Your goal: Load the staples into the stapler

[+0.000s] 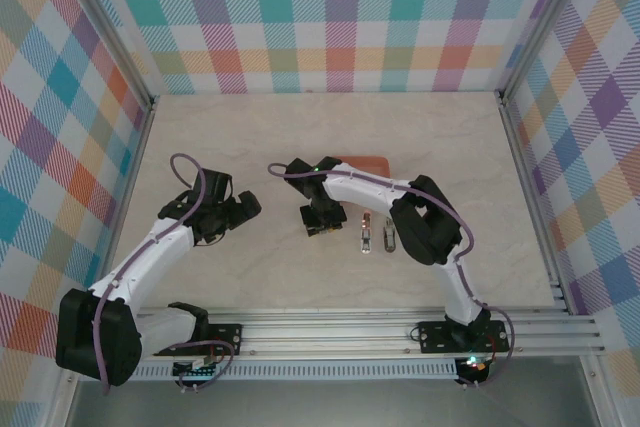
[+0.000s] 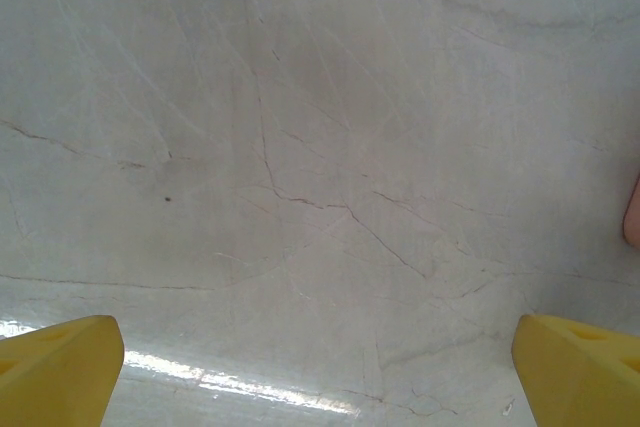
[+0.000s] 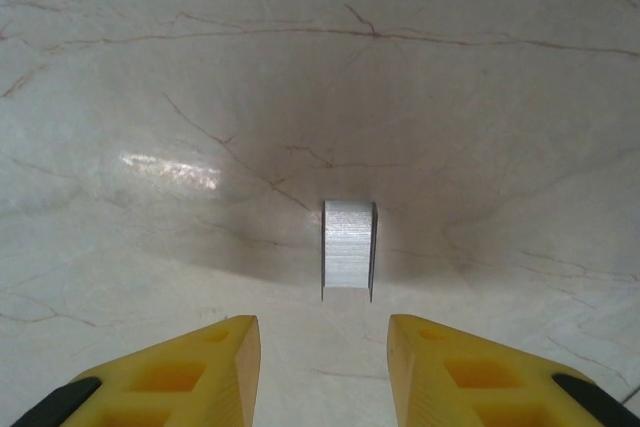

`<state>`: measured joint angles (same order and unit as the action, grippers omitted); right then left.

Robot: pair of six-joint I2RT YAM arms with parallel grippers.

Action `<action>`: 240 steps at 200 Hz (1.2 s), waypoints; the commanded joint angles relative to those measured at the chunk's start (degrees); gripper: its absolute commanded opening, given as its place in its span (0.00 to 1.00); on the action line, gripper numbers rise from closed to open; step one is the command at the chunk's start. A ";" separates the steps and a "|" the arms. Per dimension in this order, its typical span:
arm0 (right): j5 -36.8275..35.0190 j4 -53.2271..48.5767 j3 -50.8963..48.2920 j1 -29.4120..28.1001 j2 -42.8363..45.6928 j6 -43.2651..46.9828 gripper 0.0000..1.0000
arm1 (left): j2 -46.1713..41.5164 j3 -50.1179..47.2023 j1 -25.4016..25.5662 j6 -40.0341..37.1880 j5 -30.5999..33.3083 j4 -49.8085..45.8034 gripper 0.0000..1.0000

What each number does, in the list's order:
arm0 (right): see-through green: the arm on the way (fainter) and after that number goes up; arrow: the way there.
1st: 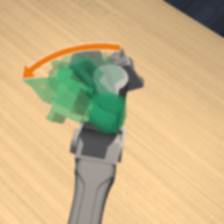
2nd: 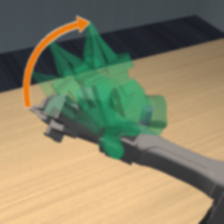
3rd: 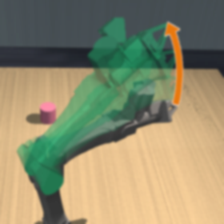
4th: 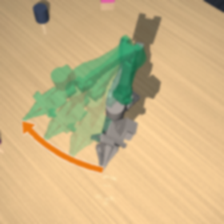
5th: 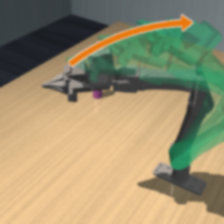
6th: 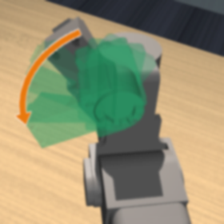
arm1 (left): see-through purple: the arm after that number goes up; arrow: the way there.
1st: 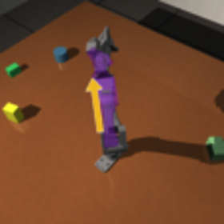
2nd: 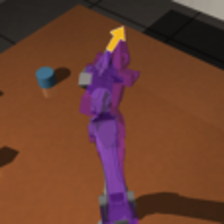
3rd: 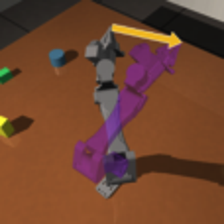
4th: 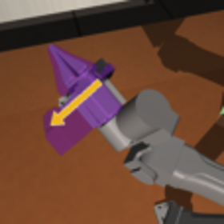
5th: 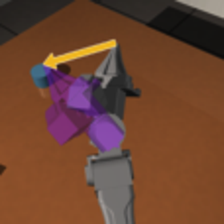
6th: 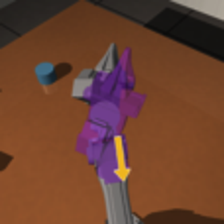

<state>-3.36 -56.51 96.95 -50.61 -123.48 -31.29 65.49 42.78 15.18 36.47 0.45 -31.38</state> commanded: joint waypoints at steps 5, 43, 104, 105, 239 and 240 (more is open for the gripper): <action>-2.09 -2.25 1.97 -0.30 -1.79 -0.52 0.38 | -0.60 -0.25 -0.41 0.17 -0.90 -0.35 1.00; -3.62 -2.29 2.85 -0.28 -2.78 -0.79 0.37 | -0.24 -0.06 -0.41 -0.25 -0.71 -0.28 1.00; -3.22 -1.05 3.08 -0.29 -4.92 -0.70 0.32 | 0.22 0.39 -0.41 -0.60 -0.51 -0.17 1.00; -3.23 -1.01 3.08 -0.28 -4.97 -0.70 0.32 | 0.19 0.38 -0.41 -0.60 -0.48 -0.13 1.00; -5.27 3.20 -1.93 -0.24 -0.16 -0.71 0.22 | 0.69 2.33 -0.41 -3.52 -0.82 -0.18 1.00; -5.27 3.36 -2.02 -0.21 -0.04 -0.71 0.22 | 0.69 2.40 -0.46 -3.65 -0.81 -0.18 1.00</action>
<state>-6.70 -54.72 97.56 -50.72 -125.89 -31.31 66.17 43.00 15.18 35.27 0.45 -31.38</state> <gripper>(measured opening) 0.218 0.997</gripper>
